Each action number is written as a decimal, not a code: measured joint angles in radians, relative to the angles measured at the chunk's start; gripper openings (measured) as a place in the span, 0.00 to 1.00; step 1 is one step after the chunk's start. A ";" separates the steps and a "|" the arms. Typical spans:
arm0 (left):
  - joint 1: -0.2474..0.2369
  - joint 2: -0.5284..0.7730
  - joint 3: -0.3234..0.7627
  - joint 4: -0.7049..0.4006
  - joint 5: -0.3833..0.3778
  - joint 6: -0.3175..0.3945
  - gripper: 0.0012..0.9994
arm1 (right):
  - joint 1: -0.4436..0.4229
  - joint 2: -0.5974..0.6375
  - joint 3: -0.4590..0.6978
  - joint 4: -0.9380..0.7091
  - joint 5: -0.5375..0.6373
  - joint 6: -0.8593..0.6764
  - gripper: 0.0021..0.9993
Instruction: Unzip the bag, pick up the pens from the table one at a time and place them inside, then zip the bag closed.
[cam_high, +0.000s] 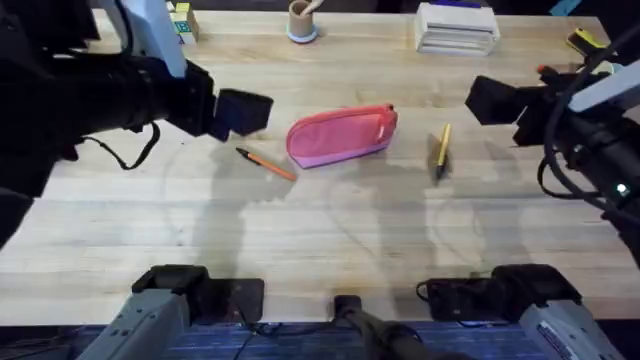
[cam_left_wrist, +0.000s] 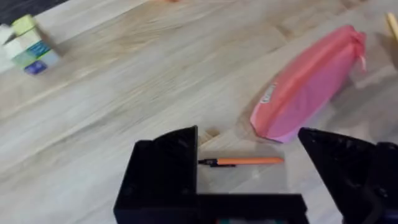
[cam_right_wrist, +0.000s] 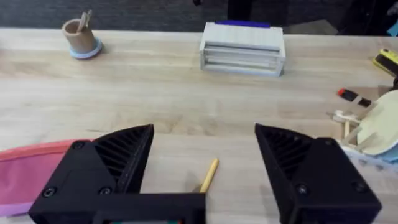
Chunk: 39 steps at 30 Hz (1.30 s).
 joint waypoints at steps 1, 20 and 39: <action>0.000 0.000 0.000 -0.009 0.023 0.034 0.99 | 0.000 0.000 0.000 0.008 0.000 0.000 1.00; 0.000 0.000 0.000 -0.023 0.144 0.349 0.99 | 0.000 0.000 0.000 0.023 0.000 0.000 1.00; 0.000 0.100 0.000 -0.025 0.154 0.360 0.99 | 0.000 0.000 0.001 -0.011 0.000 0.000 1.00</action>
